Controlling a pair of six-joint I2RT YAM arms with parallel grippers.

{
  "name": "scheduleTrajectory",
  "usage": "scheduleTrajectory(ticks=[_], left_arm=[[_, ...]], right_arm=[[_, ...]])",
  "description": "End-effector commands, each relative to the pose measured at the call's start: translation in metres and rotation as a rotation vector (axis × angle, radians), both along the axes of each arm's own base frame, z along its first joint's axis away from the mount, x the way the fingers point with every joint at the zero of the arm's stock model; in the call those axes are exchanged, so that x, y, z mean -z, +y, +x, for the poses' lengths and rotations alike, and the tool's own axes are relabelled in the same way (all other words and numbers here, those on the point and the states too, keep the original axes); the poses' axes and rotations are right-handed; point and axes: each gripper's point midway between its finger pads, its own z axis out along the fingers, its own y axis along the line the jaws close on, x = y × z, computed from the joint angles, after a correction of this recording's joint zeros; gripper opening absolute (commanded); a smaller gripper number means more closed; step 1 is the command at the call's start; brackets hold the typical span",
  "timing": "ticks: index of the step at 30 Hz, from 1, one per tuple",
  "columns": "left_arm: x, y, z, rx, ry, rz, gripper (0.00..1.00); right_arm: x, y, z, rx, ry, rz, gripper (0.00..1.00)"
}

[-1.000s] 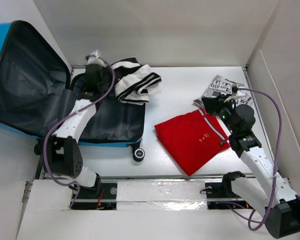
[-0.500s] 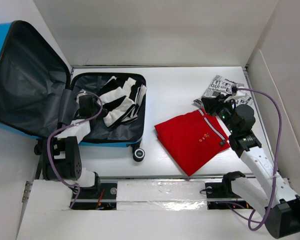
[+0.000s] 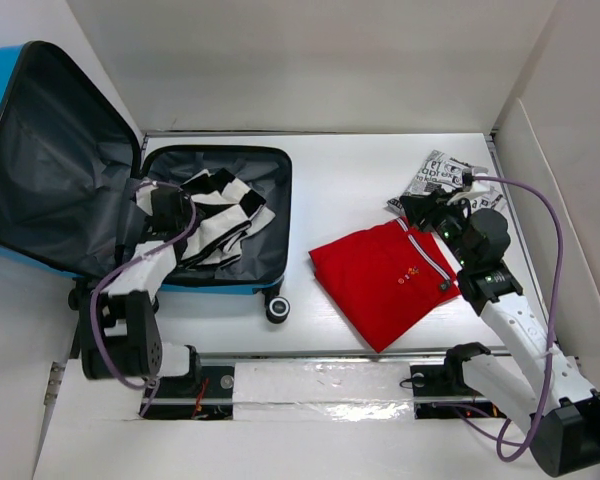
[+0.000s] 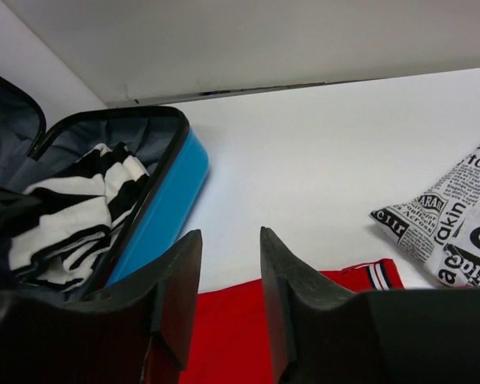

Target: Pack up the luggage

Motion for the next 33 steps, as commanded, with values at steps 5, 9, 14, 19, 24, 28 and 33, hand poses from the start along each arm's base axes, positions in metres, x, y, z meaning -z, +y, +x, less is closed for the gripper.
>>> scheduleTrajectory(ticks=[5,9,14,19,24,28,33], left_arm=[[-0.025,-0.008,0.008,0.021,-0.068,-0.045,0.76],[-0.111,-0.046,0.008,0.094,-0.281,0.01,0.78],[-0.154,-0.157,0.003,0.354,-0.401,0.02,0.51],[-0.135,-0.251,-0.013,0.553,-0.36,0.04,0.12],[-0.128,-0.172,-0.012,0.309,-0.366,0.015,0.0],[-0.108,-0.124,-0.029,0.209,-0.384,-0.038,0.19],[-0.105,-0.133,-0.043,0.307,-0.416,-0.049,0.53]], right_arm=[[-0.012,0.004,0.002,-0.016,-0.033,-0.01,0.38],[-0.004,0.008,0.007,-0.024,-0.003,-0.021,0.08],[0.023,0.026,0.02,-0.044,0.08,-0.058,0.0],[0.088,0.069,0.013,-0.133,0.257,-0.147,0.0],[0.15,0.08,-0.013,-0.102,0.359,-0.233,0.0],[0.156,0.087,-0.021,-0.11,0.367,-0.248,0.0],[0.194,0.096,-0.044,-0.153,0.498,-0.362,0.14]])
